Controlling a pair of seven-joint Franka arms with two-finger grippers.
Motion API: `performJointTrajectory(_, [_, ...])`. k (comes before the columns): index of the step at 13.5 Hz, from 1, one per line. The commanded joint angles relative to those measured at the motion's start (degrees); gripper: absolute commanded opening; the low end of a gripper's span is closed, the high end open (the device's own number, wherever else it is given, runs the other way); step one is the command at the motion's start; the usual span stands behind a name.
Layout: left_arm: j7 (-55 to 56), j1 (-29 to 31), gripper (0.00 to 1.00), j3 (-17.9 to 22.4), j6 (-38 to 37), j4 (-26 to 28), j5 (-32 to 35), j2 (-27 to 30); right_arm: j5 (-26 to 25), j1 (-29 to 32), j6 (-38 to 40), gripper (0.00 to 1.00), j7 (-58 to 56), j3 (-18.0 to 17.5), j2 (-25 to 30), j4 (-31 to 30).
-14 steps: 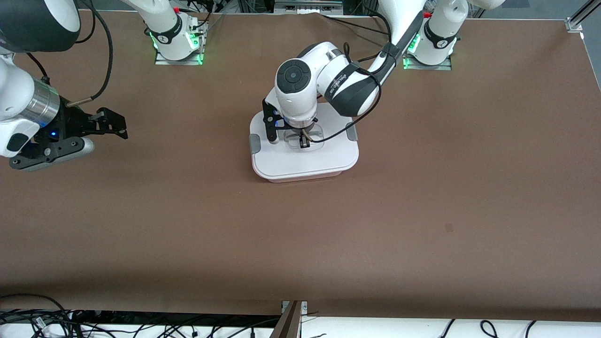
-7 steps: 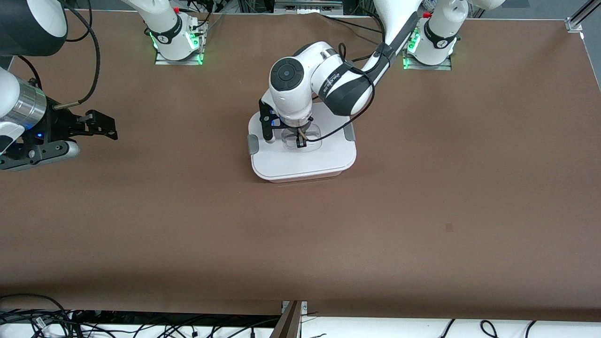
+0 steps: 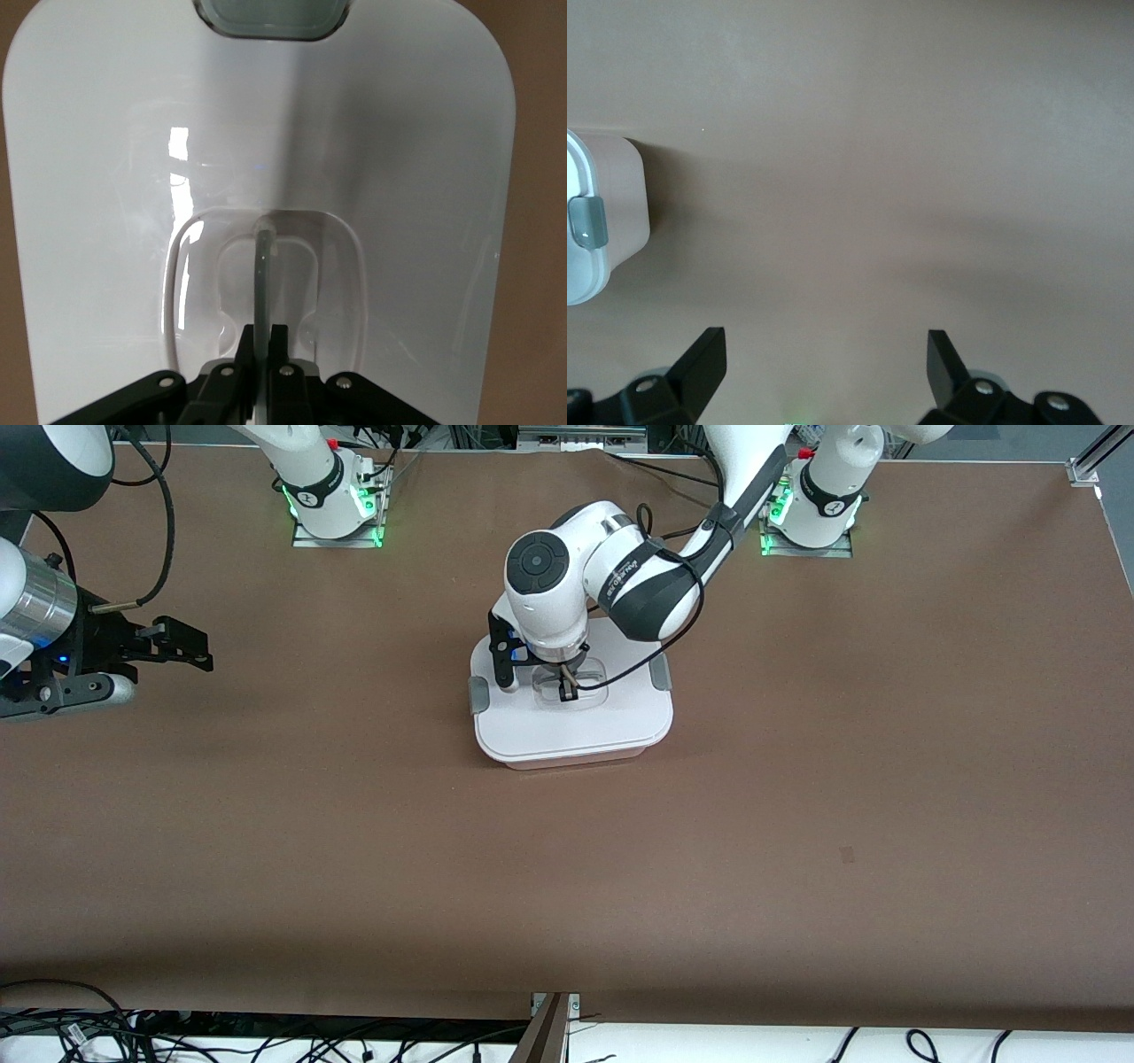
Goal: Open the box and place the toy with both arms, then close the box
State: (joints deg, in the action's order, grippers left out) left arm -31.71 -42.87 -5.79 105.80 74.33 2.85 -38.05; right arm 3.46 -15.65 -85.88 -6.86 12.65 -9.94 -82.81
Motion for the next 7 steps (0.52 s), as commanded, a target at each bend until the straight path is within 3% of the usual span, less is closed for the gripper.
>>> performJointTrajectory(1, [0.07,-0.72,0.0,0.34,-1.39,-0.07,3.12,0.0,-1.53,0.09,-1.13,1.0,0.88,0.09,2.99,-4.19])
performJointTrajectory(7, [0.16,-0.98,0.0,0.34,-0.69,0.02,3.13,-0.97,-2.23,0.09,-0.87,1.0,0.88,0.09,3.61,-4.91])
